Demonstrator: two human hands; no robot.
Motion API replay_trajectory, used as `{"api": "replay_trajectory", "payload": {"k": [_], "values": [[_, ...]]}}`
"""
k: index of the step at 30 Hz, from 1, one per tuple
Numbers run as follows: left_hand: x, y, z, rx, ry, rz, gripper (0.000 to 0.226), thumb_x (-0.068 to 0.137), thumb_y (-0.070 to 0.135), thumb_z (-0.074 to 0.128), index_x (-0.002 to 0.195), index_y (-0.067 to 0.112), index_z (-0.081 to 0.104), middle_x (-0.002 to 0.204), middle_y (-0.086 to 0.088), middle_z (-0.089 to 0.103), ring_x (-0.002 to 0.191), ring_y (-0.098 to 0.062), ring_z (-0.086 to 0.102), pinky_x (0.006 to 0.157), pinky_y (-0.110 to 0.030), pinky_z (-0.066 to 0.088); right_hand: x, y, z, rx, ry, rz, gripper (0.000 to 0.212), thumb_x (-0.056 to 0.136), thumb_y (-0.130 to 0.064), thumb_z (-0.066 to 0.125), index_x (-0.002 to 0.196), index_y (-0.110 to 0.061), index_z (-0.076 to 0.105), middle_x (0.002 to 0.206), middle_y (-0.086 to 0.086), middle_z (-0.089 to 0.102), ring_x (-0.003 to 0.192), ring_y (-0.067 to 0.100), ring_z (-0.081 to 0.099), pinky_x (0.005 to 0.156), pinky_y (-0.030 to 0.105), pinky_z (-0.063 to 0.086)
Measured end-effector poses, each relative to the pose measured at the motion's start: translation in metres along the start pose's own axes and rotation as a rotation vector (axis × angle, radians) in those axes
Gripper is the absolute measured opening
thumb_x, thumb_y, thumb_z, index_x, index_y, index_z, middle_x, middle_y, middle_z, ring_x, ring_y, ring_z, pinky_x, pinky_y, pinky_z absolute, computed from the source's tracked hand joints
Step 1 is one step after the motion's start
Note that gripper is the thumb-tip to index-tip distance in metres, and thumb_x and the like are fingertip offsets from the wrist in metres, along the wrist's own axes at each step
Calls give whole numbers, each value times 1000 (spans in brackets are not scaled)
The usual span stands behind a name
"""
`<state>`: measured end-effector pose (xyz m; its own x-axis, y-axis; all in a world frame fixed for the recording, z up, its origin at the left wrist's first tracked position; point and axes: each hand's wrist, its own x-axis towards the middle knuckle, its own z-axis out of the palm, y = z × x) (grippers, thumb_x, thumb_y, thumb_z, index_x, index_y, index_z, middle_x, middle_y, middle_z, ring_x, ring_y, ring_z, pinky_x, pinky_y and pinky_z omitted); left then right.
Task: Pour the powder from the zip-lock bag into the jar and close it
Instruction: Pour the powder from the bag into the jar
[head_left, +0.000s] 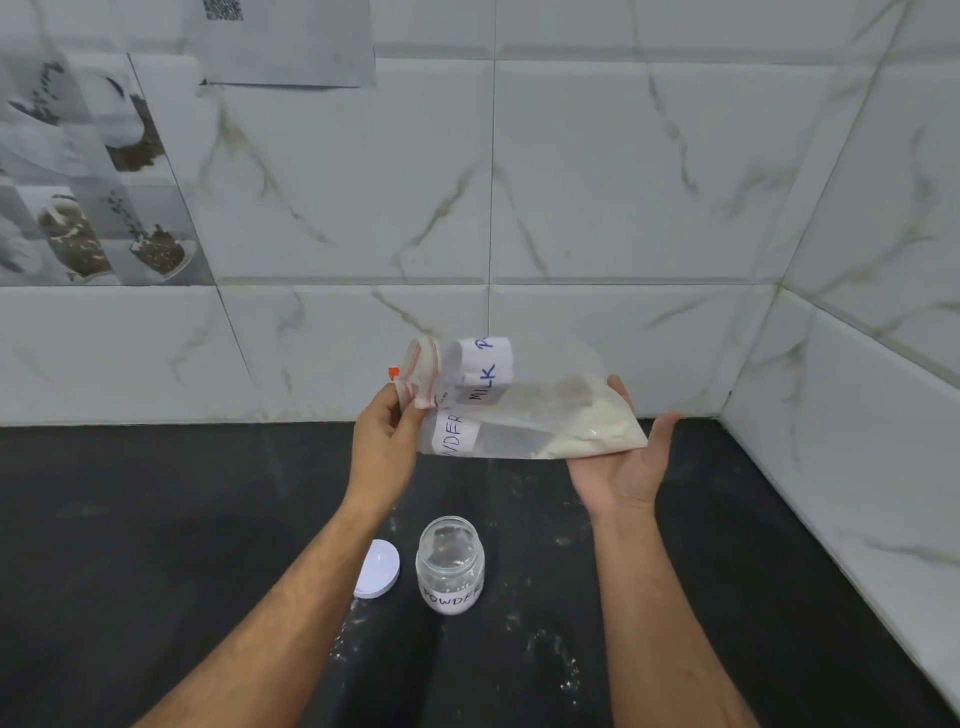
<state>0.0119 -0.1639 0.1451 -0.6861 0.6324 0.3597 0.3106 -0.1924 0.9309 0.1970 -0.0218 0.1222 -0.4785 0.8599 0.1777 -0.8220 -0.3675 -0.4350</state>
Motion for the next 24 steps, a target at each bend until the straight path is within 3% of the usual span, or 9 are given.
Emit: {"api": "replay_trajectory", "payload": {"k": [5, 9, 12, 14, 17, 20, 24], "values": [[-8, -3, -3, -9, -53, -16, 21, 98, 11, 56, 99, 25, 71, 93, 0, 76, 87, -12, 68, 80, -29, 53, -6, -6, -1, -141, -4, -2, 96, 63, -58, 87, 139, -8, 55, 134, 15, 64, 127, 35, 59, 96, 49, 53], [-11, -3, -3, -17, -43, -29, 23, 98, 9, 55, 102, 24, 71, 93, 7, 76, 87, -6, 68, 79, -23, 52, -9, -11, -1, -166, 30, -20, 87, 62, -58, 87, 133, -14, 61, 137, 12, 63, 127, 34, 60, 99, 50, 52], [-8, 0, -3, -62, -3, -31, 19, 100, 12, 54, 104, 22, 69, 93, 8, 76, 87, -5, 68, 77, -21, 54, -14, -18, -1, -108, 91, 40, 97, 65, -79, 64, 143, -22, 56, 139, 13, 64, 127, 36, 61, 106, 58, 46], [-4, 5, -1, -82, 21, -15, 16, 100, 14, 53, 104, 20, 68, 91, 9, 75, 85, -5, 67, 76, -23, 53, -13, -20, -5, -89, 108, 128, 99, 69, -84, 53, 143, -18, 55, 138, 15, 64, 125, 38, 63, 107, 59, 45], [3, 18, 4, -112, 6, 19, 16, 101, 17, 53, 109, 12, 66, 89, 8, 72, 81, -5, 65, 71, -21, 53, -10, -21, -10, -147, 81, 257, 87, 85, -73, 49, 146, -11, 51, 146, 18, 56, 132, 40, 56, 110, 57, 42], [13, 34, 8, -83, -29, 79, 11, 100, 16, 54, 96, 17, 64, 76, 13, 65, 71, -5, 57, 66, -24, 47, -7, -27, -11, -230, 89, 314, 72, 95, -62, 44, 143, -11, 54, 142, 17, 61, 128, 39, 60, 104, 56, 50], [22, 52, 10, -53, -87, 133, 10, 100, 13, 55, 99, 13, 65, 79, 11, 65, 72, -6, 58, 65, -28, 53, -1, -37, 1, -406, 113, 331, 39, 99, -34, 52, 122, -9, 71, 130, 14, 69, 117, 30, 68, 99, 46, 55]]}}
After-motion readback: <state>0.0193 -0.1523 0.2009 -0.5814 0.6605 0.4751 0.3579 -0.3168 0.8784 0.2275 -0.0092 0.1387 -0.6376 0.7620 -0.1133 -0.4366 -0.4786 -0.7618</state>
